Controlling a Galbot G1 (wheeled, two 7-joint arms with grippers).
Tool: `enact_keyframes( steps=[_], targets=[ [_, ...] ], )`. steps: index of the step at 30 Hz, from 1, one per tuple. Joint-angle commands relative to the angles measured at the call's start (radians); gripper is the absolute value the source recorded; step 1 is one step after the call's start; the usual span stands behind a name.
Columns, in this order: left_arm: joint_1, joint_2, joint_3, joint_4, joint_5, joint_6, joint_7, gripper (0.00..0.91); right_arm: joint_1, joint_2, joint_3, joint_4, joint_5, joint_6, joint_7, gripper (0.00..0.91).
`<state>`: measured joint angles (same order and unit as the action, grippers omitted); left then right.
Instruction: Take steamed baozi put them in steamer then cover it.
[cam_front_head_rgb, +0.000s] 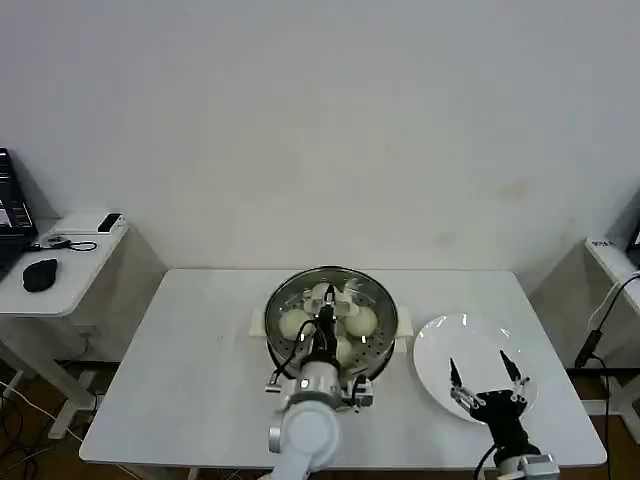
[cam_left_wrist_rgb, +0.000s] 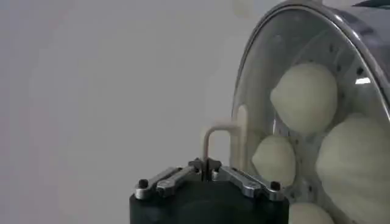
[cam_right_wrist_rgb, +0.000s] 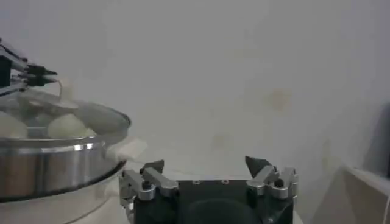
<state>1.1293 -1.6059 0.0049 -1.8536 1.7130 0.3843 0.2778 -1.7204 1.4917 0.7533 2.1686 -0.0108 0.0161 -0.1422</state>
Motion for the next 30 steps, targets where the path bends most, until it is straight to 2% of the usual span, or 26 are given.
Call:
enact_keyframes(
  steps=[1, 10, 15, 20, 24, 27, 28, 29, 30],
  targets=[
    [0.019, 0.002, 0.012, -0.049, -0.001, -0.002, 0.004, 0.907, 0.001, 0.001, -0.006, -0.003, 0.000, -0.002, 0.001, 0.907],
    [0.093, 0.047, 0.042, -0.181, -0.015, -0.011, 0.012, 0.907, -0.004, -0.004, -0.005, -0.001, 0.011, -0.018, 0.013, 0.907],
    [0.153, 0.115, 0.028, -0.301, -0.073, -0.013, -0.001, 0.907, -0.004, 0.003, -0.015, -0.001, 0.010, -0.021, 0.018, 0.907],
    [0.276, 0.197, -0.050, -0.427, -0.245, -0.037, -0.058, 0.907, -0.012, 0.005, -0.020, -0.005, 0.008, -0.019, 0.022, 0.907],
    [0.308, 0.216, -0.211, -0.347, -0.535, -0.159, -0.309, 0.907, -0.022, -0.008, -0.022, -0.006, 0.029, -0.017, 0.023, 0.907],
    [0.276, 0.275, -0.358, -0.218, -1.097, -0.239, -0.441, 0.907, -0.037, -0.043, -0.025, 0.003, 0.087, -0.025, 0.021, 0.907],
    [0.259, 0.305, -0.428, -0.161, -1.378, -0.347, -0.456, 0.907, -0.043, -0.065, -0.021, 0.009, 0.107, -0.027, 0.016, 0.907],
    [0.259, 0.321, -0.453, -0.139, -1.482, -0.389, -0.486, 0.907, -0.045, -0.075, -0.017, 0.013, 0.122, -0.031, 0.015, 0.907],
    [0.261, 0.336, -0.482, -0.129, -1.669, -0.387, -0.511, 0.907, -0.048, -0.091, -0.014, 0.020, 0.142, -0.034, 0.013, 0.907]
  ],
)
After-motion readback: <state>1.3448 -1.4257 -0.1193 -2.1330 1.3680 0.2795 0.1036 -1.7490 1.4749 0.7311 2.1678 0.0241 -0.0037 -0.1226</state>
